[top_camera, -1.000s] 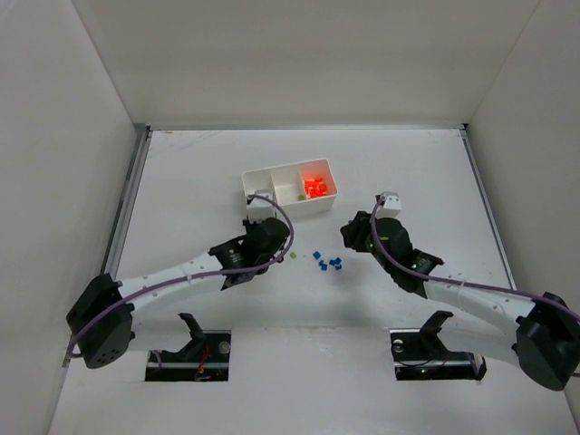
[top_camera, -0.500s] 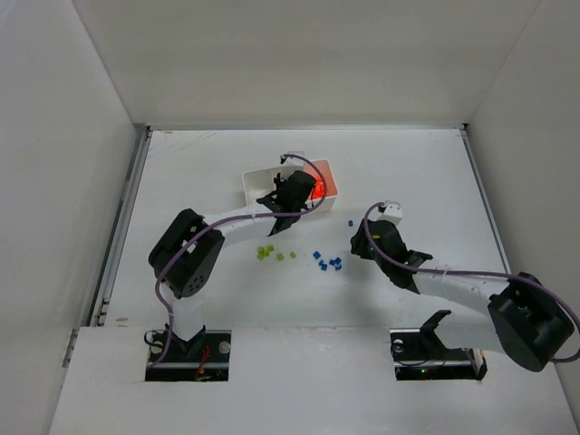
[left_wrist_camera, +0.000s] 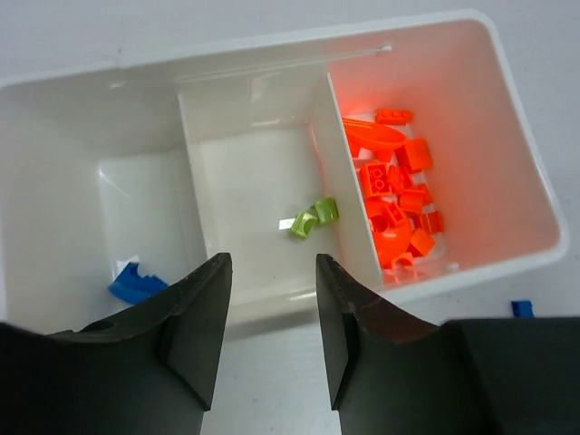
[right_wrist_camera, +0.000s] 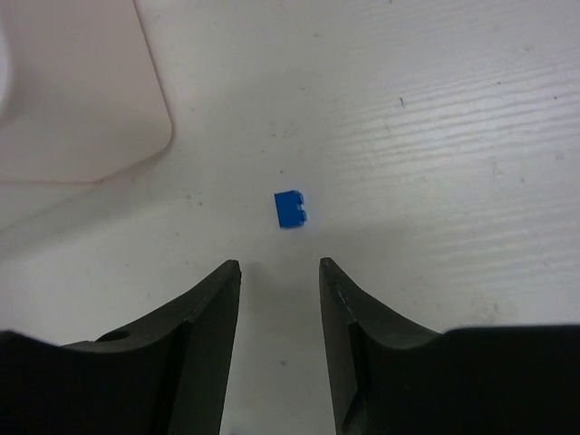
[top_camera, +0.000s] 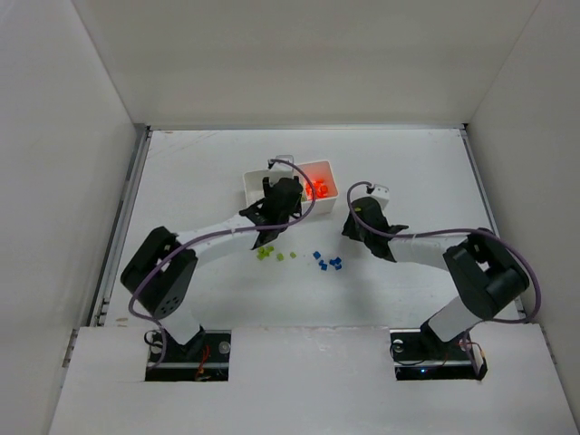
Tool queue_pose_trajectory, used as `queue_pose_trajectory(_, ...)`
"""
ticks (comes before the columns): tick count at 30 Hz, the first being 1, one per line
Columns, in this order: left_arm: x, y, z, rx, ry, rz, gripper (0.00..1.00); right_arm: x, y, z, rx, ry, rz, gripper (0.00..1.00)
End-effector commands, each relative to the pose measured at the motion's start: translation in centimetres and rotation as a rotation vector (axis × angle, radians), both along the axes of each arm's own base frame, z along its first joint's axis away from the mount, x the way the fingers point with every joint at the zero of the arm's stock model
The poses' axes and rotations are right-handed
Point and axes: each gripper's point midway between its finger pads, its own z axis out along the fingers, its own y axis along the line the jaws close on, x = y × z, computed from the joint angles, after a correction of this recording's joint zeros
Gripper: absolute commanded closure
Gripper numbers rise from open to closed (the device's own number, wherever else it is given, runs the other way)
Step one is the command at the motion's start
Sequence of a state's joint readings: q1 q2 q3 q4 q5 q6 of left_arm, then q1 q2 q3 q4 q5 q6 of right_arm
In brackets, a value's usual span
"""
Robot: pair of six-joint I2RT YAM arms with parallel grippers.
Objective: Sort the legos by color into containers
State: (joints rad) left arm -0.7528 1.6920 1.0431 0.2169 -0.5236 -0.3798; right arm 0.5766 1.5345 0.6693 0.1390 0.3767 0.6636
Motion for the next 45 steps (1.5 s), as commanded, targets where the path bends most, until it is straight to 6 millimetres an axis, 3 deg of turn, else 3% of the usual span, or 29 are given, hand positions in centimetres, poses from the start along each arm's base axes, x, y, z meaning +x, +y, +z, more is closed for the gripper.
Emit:
queue_pose_trajectory(1, -2.0, 0.4, 4.3, -0.112, -0.100, -0.006, 0.60, 2.2, 0.6, 0.8, 0.027, -0.025, -0.036, 0.55)
queue_pose_trajectory(6, -6.1, 2.3, 4.1, -0.184, -0.101, -0.027, 0.60, 2.7, 0.2, 0.1, -0.016, 0.002, -0.083, 0.61)
queue_pose_trajectory(13, -10.6, 3.4, 2.9, -0.249, -0.083, -0.073, 0.60, 3.0, -0.6, -0.7, -0.098, 0.031, -0.143, 0.62)
queue_pose_trajectory(16, -11.5, 4.4, 2.7, -0.266, -0.093, -0.068, 0.60, 3.0, -0.7, -0.7, -0.132, 0.029, -0.159, 0.66)
queue_pose_trajectory(23, -13.2, 7.1, 1.8, -0.304, -0.085, -0.033, 0.61, 2.9, -0.5, -1.3, -0.152, 0.044, -0.163, 0.89)
queue_pose_trajectory(27, -14.0, 9.1, 0.8, -0.301, -0.070, 0.009, 0.61, 0.8, 0.5, 0.8, -0.141, -0.005, -0.117, 0.91)
queue_pose_trajectory(30, -14.3, 10.8, -0.3, -0.303, -0.055, 0.056, 0.61, -0.8, 3.1, 3.5, -0.089, -0.035, -0.025, 0.91)
queue_pose_trajectory(35, -14.6, 12.6, -2.1, -0.310, -0.020, 0.122, 0.62, -1.1, 12.5, 9.5, 0.029, -0.123, 0.216, 0.90)
queue_pose_trajectory(39, -15.5, 13.2, -3.2, -0.301, 0.009, 0.135, 0.63, 1.1, 18.3, 12.5, 0.056, -0.196, 0.324, 0.90)
queue_pose_trajectory(42, -16.0, 13.3, -4.1, -0.289, 0.042, 0.136, 0.64, 2.8, 20.7, 13.9, 0.064, -0.231, 0.346, 0.89)
queue_pose_trajectory(45, -16.4, 12.7, -4.9, -0.273, 0.075, 0.112, 0.66, 4.2, 23.2, 14.1, 0.080, -0.237, 0.392, 0.89)
